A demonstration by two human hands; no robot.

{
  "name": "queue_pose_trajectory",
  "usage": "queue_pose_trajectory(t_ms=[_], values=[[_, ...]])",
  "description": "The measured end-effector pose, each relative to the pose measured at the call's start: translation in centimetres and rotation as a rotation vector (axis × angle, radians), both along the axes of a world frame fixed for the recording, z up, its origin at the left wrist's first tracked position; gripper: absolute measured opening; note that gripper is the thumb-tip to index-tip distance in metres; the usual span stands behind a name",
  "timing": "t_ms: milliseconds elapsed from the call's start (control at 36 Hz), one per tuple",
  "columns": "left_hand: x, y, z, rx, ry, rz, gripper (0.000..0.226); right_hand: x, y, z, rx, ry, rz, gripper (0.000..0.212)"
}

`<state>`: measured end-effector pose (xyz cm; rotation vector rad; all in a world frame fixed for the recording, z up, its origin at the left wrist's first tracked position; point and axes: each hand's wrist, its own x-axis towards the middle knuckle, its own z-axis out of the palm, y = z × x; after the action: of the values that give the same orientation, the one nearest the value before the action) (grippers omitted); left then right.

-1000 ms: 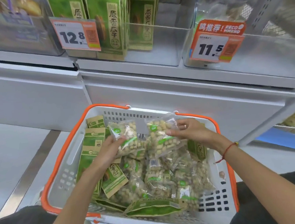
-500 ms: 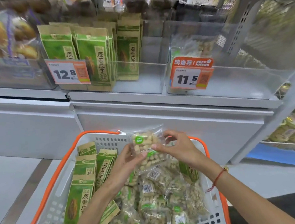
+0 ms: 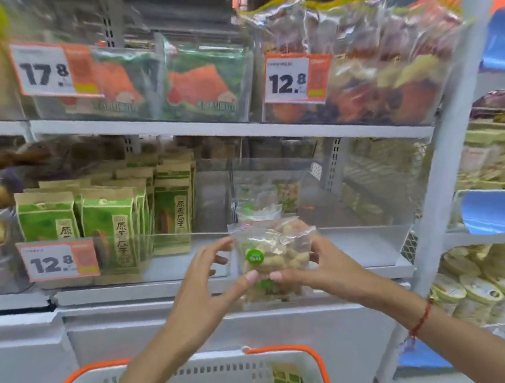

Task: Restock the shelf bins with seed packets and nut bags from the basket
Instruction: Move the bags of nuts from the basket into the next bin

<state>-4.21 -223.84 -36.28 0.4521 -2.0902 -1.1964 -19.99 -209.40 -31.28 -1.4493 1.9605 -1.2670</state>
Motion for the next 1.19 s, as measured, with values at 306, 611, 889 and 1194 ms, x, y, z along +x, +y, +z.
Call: queue_pose_trajectory(t_ms=[306, 611, 889, 1194], values=[[-6.5, -3.6, 4.5, -0.335, -0.088, 0.185, 0.071, -8.7, 2.1, 4.1, -0.333, 0.404, -0.347, 0.053], [-7.8, -5.0, 4.1, -0.348, -0.251, 0.205, 0.110, -17.6, -8.7, 2.1, 0.162, 0.095, -0.354, 0.048], [-8.0, -4.7, 3.8, -0.370, -0.249, 0.252, 0.108, -20.7, -12.6, -0.3, 0.506, 0.082, -0.491, 0.071], [-8.2, -4.8, 3.5, -0.375, -0.245, 0.264, 0.108, -19.7, -12.2, -0.1, 0.370, -0.083, -0.407, 0.042]])
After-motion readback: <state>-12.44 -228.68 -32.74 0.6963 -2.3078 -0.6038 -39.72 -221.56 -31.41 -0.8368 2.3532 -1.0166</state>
